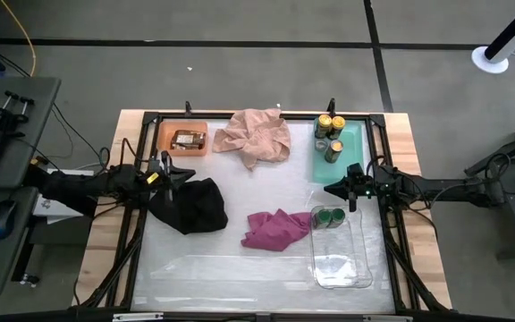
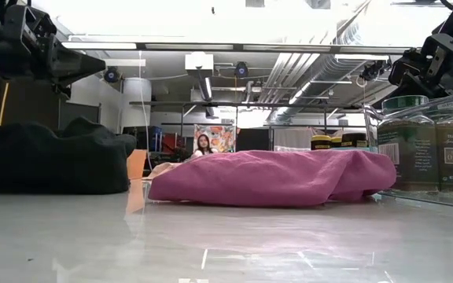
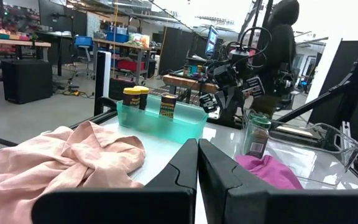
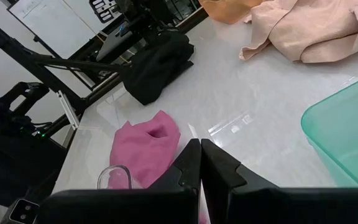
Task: Sort spices by type
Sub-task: Return to Home Position
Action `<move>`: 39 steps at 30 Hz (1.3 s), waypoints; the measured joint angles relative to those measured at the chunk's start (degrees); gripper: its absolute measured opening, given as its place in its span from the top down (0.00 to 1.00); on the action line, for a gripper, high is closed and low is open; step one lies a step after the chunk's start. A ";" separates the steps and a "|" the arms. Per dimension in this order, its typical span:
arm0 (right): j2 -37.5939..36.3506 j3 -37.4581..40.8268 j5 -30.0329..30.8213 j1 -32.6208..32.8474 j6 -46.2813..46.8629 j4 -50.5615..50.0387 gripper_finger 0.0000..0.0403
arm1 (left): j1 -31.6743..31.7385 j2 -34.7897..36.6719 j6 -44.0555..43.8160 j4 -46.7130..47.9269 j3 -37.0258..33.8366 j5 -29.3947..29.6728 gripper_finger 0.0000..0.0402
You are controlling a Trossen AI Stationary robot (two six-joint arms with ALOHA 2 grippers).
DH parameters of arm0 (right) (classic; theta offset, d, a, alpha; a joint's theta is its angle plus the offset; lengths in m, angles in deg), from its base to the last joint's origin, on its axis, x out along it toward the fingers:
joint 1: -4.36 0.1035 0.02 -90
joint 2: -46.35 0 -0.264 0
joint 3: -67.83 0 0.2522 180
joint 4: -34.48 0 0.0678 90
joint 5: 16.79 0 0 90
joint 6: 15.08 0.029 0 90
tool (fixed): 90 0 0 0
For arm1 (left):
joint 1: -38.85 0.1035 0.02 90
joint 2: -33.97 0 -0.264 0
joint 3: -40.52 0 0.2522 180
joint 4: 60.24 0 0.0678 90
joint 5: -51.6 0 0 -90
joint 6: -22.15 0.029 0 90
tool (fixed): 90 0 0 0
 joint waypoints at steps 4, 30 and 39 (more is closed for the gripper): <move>-1.27 0.00 1.97 0.63 -3.14 -0.20 1.00 | 0.00 0.00 0.00 0.00 0.00 0.01 1.00; -16.10 0.11 3.13 8.90 -43.06 -0.07 1.00 | 0.02 -1.03 0.00 -0.05 -0.04 0.10 1.00; -15.74 0.11 3.10 8.90 -33.96 -0.12 1.00 | 0.01 -1.03 0.00 -0.04 -0.04 0.10 1.00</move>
